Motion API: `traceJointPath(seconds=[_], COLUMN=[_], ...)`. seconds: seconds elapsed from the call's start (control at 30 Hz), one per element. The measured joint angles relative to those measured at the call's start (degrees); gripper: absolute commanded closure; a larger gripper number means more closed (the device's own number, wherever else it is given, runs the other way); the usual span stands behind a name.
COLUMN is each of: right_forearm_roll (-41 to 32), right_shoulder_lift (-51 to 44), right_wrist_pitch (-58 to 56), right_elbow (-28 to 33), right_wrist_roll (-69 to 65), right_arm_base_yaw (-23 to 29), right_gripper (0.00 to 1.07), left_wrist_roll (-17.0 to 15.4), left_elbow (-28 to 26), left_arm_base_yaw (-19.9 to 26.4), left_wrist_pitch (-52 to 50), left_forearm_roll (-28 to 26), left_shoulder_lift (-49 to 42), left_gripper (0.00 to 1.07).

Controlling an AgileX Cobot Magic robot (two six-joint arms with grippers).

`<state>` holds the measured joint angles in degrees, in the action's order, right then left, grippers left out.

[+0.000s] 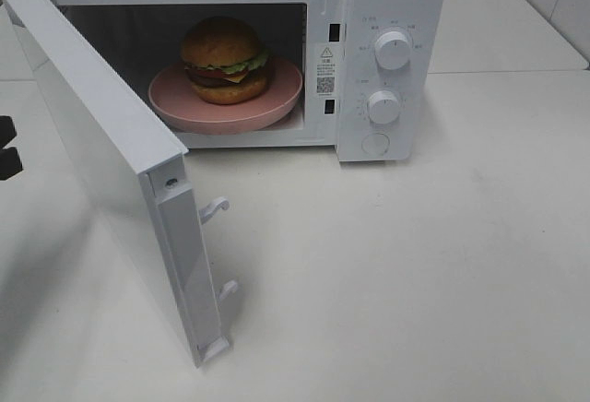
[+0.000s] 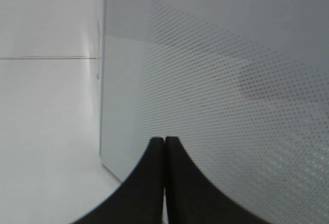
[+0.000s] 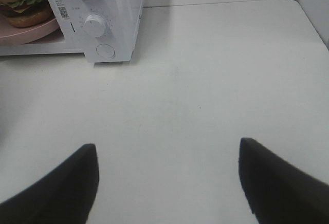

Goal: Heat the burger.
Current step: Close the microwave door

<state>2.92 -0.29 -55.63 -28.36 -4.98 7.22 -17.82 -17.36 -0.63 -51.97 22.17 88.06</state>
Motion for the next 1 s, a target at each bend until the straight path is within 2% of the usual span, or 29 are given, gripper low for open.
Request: traceJointPath(seconds=[0.07,0.13,0.3,0.5,0.67,0.9,1.0], right_forearm_roll=[0.00,0.00,0.00,0.00,0.00,0.00,0.00], right_shoulder_lift=[0.00,0.00,0.00,0.00,0.00,0.00,0.00], right_wrist_pitch=[0.00,0.00,0.00,0.00,0.00,0.00,0.00], right_elbow=[0.00,0.00,0.00,0.00,0.00,0.00,0.00], right_wrist_roll=[0.00,0.00,0.00,0.00,0.00,0.00,0.00], right_arm_base_yaw=[0.00,0.00,0.00,0.00,0.00,0.00,0.00], right_gripper=[0.34,0.34,0.34,0.34,0.34,0.34,0.34], left_wrist_roll=[0.34,2.75,4.47,4.58,5.04,5.61,6.36], left_elbow=[-0.40,-1.66,-3.72,-5.56,-8.82,-12.15,-15.47], left_arm_base_yaw=[-0.92,-4.41,-8.59,-10.89,-15.53,-19.48,-22.06], left_wrist_pitch=[0.00,0.17,0.29,0.74,1.20,2.06,3.38], left_forearm_roll=[-0.69,-5.16,-9.40,-12.09,-14.73,-17.42,-18.62], left_shoulder_lift=[0.40,2.01,4.24,6.25,8.37,10.94,12.95], left_gripper=[1.07,1.07,1.07,1.07,1.07,1.07,1.07])
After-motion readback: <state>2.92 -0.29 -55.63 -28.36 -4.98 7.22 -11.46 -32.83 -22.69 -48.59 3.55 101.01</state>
